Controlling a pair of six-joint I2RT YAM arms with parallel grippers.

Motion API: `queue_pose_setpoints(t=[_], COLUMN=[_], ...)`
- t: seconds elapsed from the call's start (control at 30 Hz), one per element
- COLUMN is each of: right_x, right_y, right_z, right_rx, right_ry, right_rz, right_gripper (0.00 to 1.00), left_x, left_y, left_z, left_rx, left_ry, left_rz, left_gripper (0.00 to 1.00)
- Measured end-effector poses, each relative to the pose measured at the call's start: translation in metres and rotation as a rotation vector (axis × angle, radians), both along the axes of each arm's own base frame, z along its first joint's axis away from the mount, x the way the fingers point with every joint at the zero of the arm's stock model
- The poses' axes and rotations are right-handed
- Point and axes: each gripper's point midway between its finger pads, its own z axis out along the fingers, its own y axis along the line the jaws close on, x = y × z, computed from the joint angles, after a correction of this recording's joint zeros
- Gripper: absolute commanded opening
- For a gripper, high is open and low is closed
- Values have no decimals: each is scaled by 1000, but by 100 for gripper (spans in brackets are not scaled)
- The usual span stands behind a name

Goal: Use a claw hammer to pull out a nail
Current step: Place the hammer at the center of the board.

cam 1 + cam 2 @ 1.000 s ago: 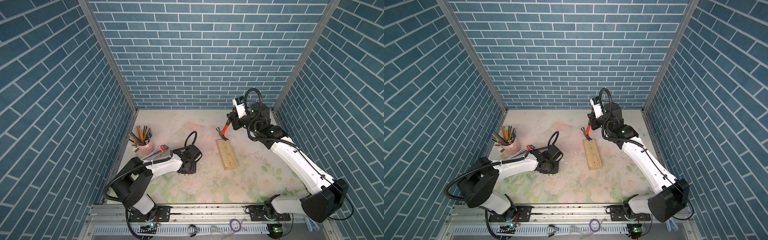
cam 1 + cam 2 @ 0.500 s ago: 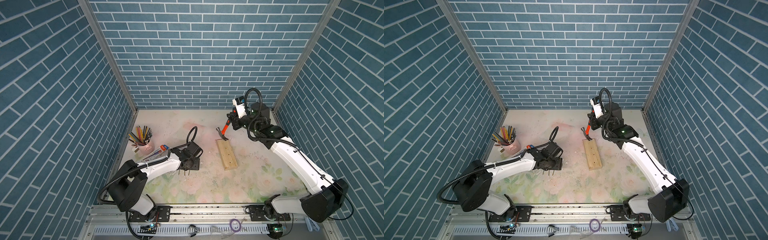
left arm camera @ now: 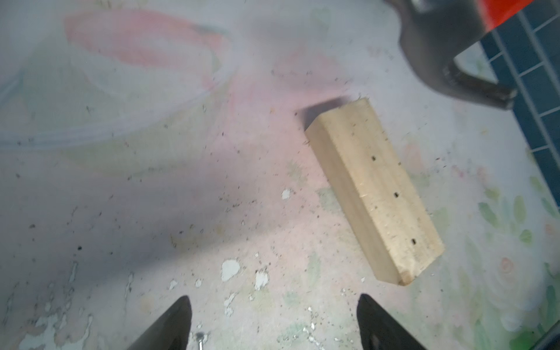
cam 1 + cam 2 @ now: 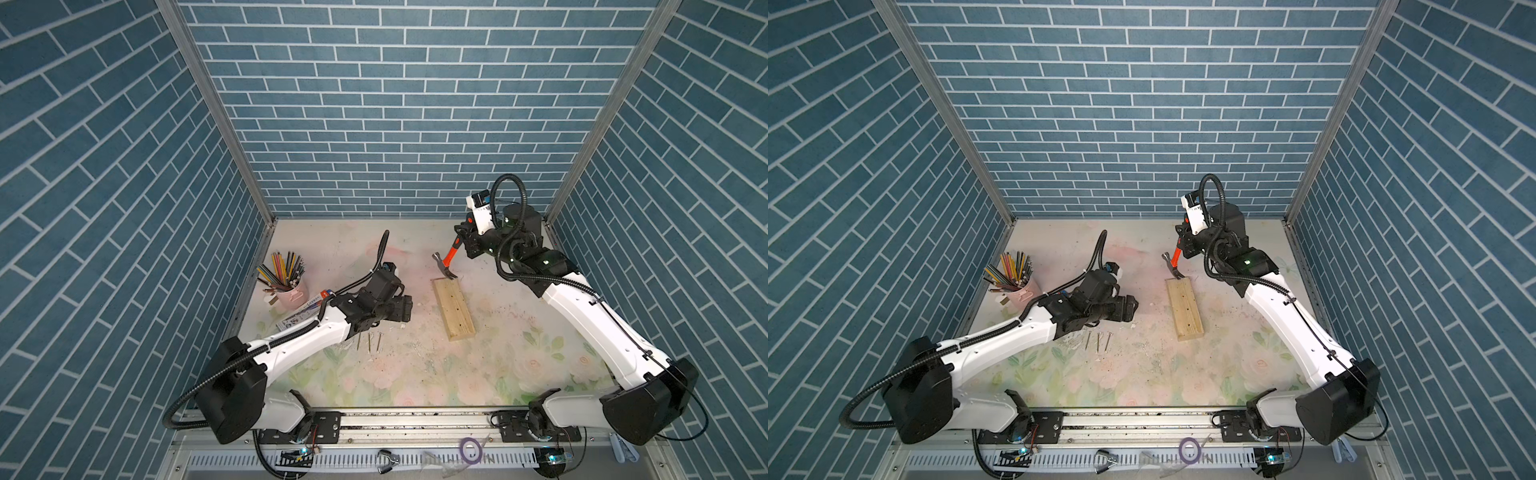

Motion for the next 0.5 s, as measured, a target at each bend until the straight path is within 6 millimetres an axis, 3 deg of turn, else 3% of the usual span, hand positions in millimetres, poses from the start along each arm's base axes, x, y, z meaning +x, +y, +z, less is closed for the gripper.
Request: queue_pose_setpoints(t=[0.33, 0.5], right_x=[-1, -4], right_y=[-4, -1], right_z=[18, 22], right_rx=[50, 69], right_ry=[24, 50], right_rz=[20, 46], right_gripper=[0, 0], left_x=[31, 40], left_y=[-36, -59], left_z=[97, 133], left_rx=[-143, -186], left_ry=[-384, -541], left_rz=[-133, -222], left_gripper=[86, 86])
